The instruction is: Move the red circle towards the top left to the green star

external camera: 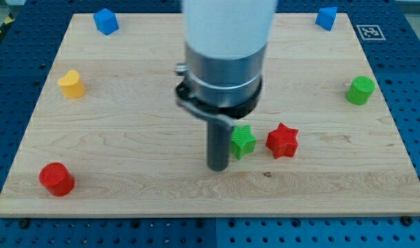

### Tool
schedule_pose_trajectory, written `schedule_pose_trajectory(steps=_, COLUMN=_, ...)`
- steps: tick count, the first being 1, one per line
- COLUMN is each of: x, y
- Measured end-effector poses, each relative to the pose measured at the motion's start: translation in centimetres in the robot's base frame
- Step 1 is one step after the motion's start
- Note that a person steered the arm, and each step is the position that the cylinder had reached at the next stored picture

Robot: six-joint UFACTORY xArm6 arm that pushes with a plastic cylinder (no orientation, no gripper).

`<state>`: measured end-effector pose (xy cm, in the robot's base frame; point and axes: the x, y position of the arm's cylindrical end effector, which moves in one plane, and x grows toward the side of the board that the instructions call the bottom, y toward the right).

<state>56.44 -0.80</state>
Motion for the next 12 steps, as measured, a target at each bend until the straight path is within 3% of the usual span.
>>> schedule_pose_trajectory(steps=2, x=5.3, y=-7.5)
schedule_pose_trajectory(steps=4, x=5.4, y=-22.8)
schedule_pose_trajectory(steps=5, x=5.4, y=-24.5)
schedule_pose_trajectory(steps=12, x=0.8, y=-19.0)
